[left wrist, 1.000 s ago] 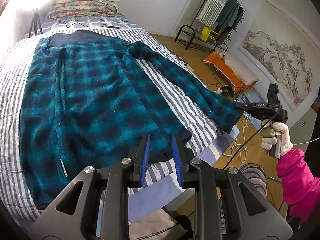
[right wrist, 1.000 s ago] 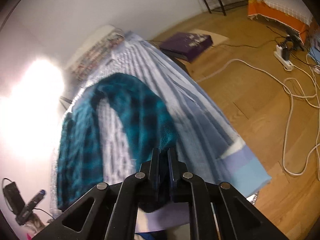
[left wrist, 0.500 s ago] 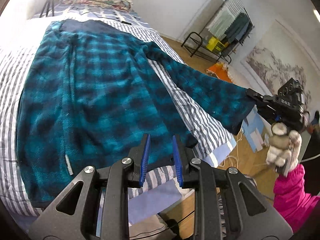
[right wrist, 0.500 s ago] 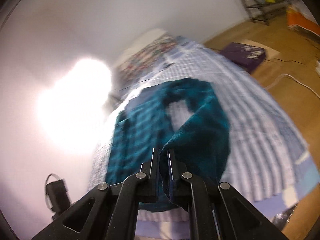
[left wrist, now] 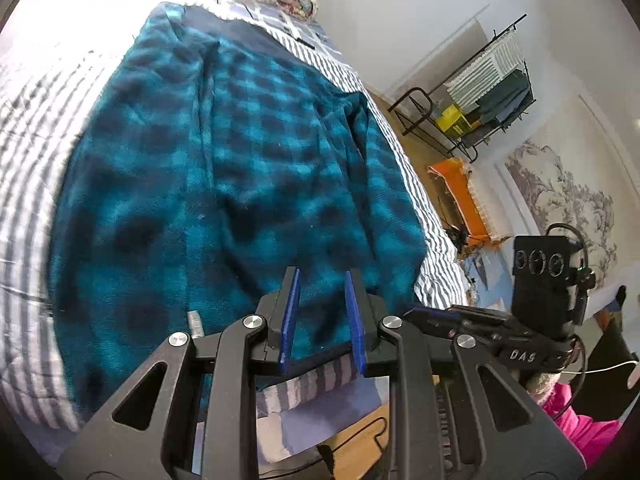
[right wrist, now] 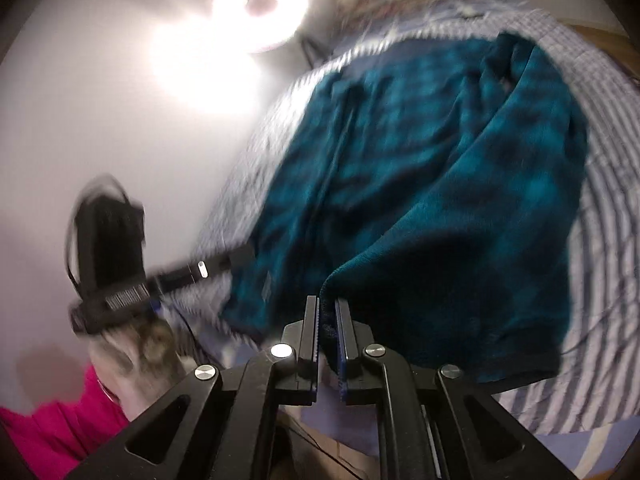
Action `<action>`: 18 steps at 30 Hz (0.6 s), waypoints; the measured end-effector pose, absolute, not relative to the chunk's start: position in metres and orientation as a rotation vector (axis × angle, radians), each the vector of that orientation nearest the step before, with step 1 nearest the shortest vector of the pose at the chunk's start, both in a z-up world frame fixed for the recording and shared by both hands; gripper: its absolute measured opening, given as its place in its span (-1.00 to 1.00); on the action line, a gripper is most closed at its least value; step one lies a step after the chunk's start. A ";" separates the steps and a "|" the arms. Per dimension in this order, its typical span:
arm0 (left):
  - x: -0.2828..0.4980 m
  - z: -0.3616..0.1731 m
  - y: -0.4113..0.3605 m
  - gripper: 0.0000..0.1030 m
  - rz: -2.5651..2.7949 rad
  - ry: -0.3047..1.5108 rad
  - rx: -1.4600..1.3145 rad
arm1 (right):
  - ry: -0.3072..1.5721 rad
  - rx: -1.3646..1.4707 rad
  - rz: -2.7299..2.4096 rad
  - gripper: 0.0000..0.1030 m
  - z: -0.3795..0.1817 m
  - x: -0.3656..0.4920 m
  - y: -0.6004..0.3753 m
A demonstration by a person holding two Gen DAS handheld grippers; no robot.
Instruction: Fold large clothes
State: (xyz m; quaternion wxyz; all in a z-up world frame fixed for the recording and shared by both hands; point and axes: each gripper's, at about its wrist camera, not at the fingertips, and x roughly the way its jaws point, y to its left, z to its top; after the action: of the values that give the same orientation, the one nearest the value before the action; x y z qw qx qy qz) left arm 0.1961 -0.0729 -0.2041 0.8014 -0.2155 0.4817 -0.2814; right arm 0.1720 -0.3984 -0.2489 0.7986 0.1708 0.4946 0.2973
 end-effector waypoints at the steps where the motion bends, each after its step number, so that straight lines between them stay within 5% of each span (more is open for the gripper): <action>1: 0.199 -0.208 -0.077 -0.52 -0.614 1.047 -0.467 | 1.074 0.361 0.643 -0.71 -0.252 0.172 -0.398; 4: 0.209 -0.220 -0.093 -0.02 -0.655 1.079 -0.494 | 1.064 0.387 0.655 -0.37 -0.249 0.176 -0.416; 16: 0.232 -0.260 -0.140 -0.02 -0.770 1.197 -0.638 | 0.968 0.403 0.410 -0.24 -0.204 0.265 -0.517; 18: 0.230 -0.256 -0.148 -0.22 -0.804 1.183 -0.606 | 0.964 0.388 0.350 -0.23 -0.201 0.290 -0.526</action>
State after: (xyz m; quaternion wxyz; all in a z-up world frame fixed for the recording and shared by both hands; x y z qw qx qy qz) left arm 0.2296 -0.1480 -0.2559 0.7132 -0.2736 0.5337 -0.3629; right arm 0.2903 -0.5258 -0.2010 0.8536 0.1843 0.4581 0.1663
